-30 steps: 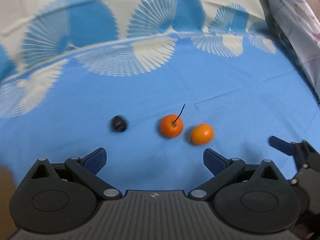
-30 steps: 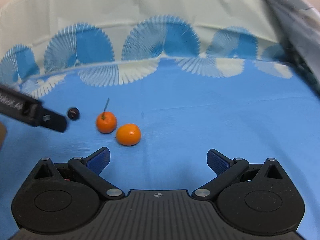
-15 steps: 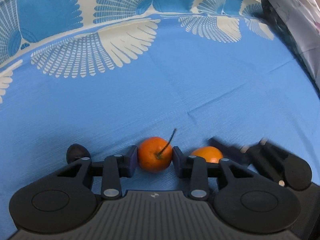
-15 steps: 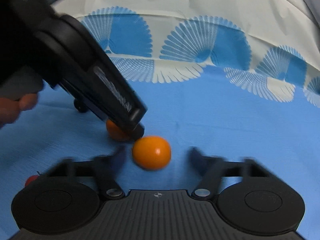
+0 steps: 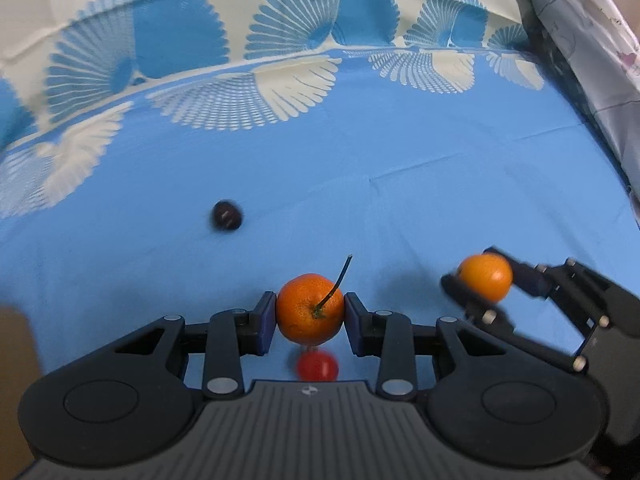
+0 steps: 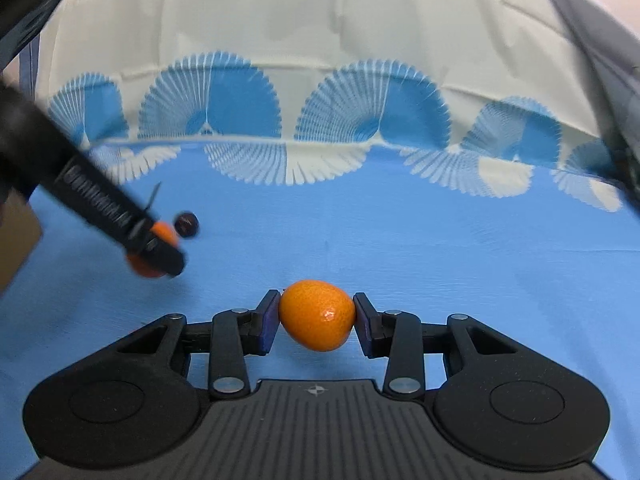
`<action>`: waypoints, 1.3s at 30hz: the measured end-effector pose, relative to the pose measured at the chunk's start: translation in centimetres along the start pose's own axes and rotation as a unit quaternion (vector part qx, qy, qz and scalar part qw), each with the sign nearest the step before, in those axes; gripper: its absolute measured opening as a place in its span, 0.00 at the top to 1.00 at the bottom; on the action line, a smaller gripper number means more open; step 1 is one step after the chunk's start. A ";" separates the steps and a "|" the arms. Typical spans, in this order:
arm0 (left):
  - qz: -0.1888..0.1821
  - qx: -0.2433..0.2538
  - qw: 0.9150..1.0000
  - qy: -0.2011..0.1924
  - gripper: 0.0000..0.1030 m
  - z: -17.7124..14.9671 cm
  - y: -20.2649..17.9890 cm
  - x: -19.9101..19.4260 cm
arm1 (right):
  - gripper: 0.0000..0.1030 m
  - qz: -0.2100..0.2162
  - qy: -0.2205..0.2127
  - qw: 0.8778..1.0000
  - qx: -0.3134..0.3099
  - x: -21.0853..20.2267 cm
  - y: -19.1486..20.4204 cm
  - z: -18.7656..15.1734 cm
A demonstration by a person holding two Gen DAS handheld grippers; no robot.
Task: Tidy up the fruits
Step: 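Grasp the stemmed orange with the left gripper while the right grasps another orange, then carry the stemmed orange and the orange over the cardboard box with both grippers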
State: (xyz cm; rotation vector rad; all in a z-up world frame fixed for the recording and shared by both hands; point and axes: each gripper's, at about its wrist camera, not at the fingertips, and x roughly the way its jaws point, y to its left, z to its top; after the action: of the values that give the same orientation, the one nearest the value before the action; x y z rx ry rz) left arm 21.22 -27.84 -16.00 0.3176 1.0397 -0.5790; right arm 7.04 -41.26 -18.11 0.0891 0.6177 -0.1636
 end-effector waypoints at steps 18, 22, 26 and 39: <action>0.076 -0.068 0.995 -0.008 0.61 -14.7 5.8 -19.8 | 0.61 0.087 0.021 0.995 0.036 -18.3 11.6 0.5; 0.086 -0.082 0.993 -0.016 0.61 -18.1 7.5 -23.3 | 0.60 0.117 0.016 0.993 0.018 -21.7 14.8 0.3; 0.094 -0.097 0.990 -0.029 0.61 -21.2 8.9 -26.5 | 0.60 0.140 0.002 0.990 -0.016 -25.0 18.5 0.2; 0.108 -0.151 0.981 -0.054 0.61 -30.6 12.6 -32.9 | 0.60 0.185 -0.011 0.978 -0.099 -31.9 27.3 -1.5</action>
State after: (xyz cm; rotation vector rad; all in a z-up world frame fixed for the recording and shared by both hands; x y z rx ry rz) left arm -5.67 7.72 -2.13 0.1266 0.9570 -0.2340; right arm -14.55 -10.18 0.22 0.0073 0.5825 0.2566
